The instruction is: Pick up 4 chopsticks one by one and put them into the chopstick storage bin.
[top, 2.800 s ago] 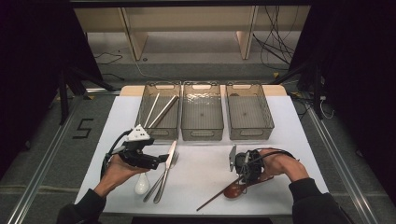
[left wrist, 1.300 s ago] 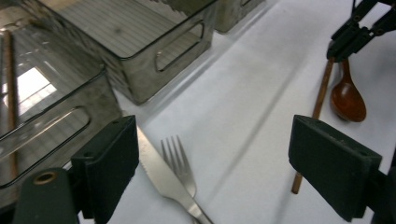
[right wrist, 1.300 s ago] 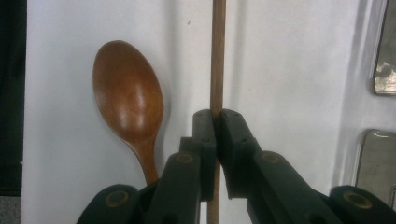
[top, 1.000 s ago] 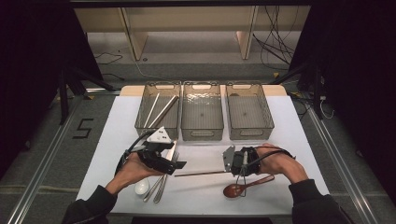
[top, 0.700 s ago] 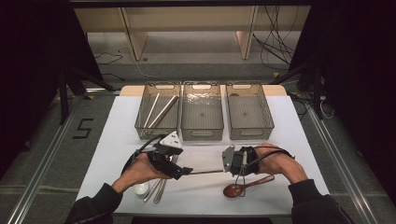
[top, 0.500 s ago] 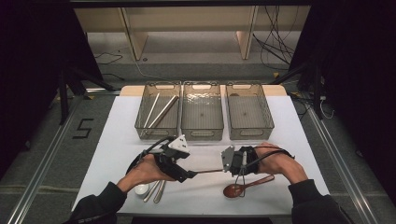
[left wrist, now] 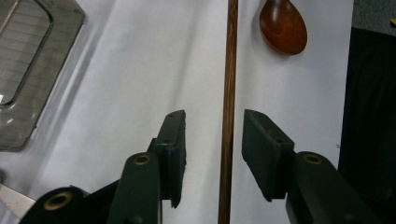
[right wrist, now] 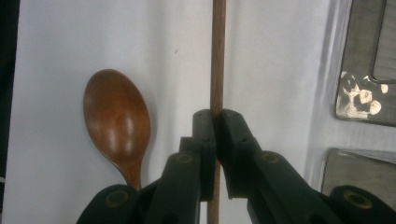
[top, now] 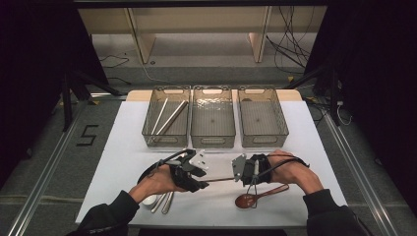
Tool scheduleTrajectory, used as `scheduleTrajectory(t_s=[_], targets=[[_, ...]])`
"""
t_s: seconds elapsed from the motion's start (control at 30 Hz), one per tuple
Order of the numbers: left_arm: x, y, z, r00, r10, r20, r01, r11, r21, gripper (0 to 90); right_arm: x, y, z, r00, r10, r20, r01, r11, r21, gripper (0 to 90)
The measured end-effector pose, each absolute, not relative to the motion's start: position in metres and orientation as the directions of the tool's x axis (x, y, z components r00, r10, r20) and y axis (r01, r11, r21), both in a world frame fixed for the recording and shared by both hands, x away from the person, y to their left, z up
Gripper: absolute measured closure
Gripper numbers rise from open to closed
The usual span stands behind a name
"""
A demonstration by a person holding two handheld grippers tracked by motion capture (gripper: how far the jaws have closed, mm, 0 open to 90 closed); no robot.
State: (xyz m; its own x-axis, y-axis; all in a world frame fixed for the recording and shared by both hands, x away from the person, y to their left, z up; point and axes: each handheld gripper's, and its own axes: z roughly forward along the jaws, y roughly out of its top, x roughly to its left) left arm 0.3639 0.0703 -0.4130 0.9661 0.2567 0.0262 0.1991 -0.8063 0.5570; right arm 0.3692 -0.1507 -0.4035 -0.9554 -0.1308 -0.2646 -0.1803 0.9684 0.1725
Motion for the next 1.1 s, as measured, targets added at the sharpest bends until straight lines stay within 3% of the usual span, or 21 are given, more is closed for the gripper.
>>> scheduleTrajectory(t_s=[0.53, 0.9, 1.1], targets=[[0.364, 0.066, -0.416, 0.977, 0.211, -0.010, 0.186, -0.836, 0.516, 82.9, 0.367, -0.147, -0.404, -0.951, -0.140, -0.275, -0.193, 0.965, 0.178, 85.4], [0.367, 0.072, -0.415, 0.975, 0.216, -0.054, 0.211, -0.824, 0.526, 85.0, 0.367, -0.145, -0.403, -0.953, -0.127, -0.276, -0.185, 0.963, 0.194, 83.3], [0.374, 0.085, -0.414, 0.963, 0.266, -0.049, 0.251, -0.813, 0.525, 85.2, 0.369, -0.150, -0.397, -0.957, -0.050, -0.286, -0.122, 0.964, 0.238, 60.2]])
